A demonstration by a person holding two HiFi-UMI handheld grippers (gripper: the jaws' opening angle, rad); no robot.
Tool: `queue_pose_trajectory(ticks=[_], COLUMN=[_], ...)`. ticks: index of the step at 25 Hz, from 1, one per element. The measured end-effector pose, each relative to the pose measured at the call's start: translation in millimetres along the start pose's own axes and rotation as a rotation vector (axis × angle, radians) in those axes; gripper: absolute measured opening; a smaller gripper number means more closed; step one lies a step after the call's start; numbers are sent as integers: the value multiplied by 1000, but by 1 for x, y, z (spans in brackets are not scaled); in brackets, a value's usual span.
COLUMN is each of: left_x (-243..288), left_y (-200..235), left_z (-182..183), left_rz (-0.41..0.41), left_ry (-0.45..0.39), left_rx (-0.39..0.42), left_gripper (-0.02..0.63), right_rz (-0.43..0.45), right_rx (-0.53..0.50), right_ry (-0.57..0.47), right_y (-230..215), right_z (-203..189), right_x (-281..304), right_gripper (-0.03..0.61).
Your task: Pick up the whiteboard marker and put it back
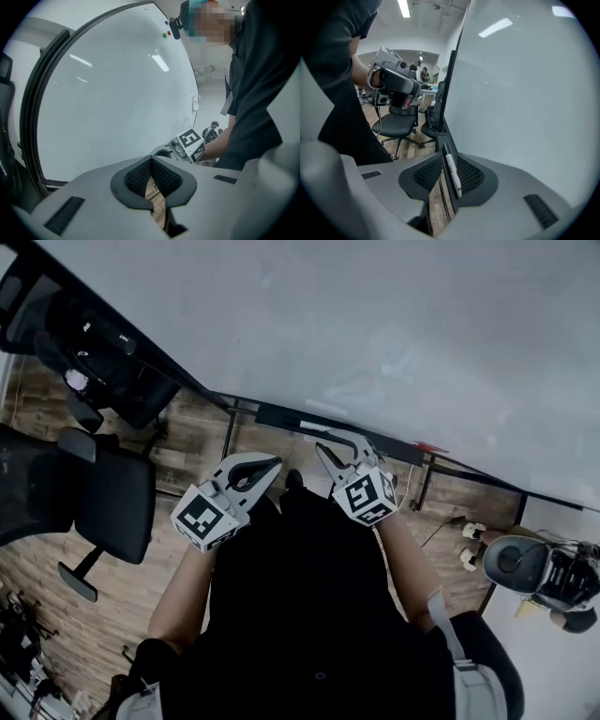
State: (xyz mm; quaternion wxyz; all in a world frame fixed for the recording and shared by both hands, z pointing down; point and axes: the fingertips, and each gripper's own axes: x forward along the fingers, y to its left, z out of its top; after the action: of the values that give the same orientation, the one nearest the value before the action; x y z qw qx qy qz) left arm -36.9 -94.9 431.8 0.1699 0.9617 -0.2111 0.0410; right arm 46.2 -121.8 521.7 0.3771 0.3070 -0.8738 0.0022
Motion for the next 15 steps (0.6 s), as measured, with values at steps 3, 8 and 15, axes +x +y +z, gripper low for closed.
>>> queue_pose_trajectory(ticks=[3, 8, 15], left_x=[-2, -3, -3], left_y=[5, 8, 9], left_z=[-5, -12, -12], left_rz=[23, 25, 22], left_ry=[-5, -4, -5], left_rx=[-14, -6, -19], left_gripper=[12, 12, 12], right_rz=[12, 8, 20], right_rx=[-18, -57, -80], right_ry=[35, 98, 139], right_y=[-2, -4, -3], right_z=[-6, -18, -24], right_x=[8, 24, 38], right_gripper=[91, 91, 91])
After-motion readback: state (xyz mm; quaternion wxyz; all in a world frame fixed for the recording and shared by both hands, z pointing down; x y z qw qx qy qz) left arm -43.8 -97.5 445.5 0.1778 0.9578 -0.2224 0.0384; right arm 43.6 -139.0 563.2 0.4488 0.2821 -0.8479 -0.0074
